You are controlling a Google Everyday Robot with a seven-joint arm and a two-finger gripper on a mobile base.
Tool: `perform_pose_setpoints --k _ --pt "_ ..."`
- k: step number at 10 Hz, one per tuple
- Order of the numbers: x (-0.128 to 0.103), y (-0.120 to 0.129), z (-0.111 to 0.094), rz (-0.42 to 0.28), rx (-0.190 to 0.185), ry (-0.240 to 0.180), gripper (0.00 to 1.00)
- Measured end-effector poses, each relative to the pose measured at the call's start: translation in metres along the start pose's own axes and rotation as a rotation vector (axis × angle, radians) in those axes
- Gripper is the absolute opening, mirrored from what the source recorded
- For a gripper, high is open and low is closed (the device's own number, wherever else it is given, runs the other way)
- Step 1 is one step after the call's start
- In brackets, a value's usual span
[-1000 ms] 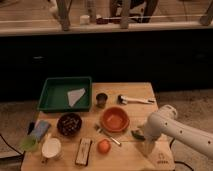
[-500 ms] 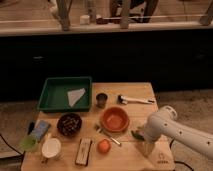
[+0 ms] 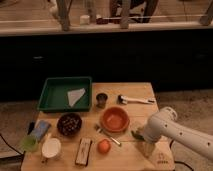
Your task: Place pepper in metal cup
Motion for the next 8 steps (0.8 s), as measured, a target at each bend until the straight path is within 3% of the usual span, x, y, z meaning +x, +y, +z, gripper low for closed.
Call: perform_pose_setpoints --k 8 --pt "0.0003 0.0044 0.0046 -0.011 -0.008 -0.004 0.8"
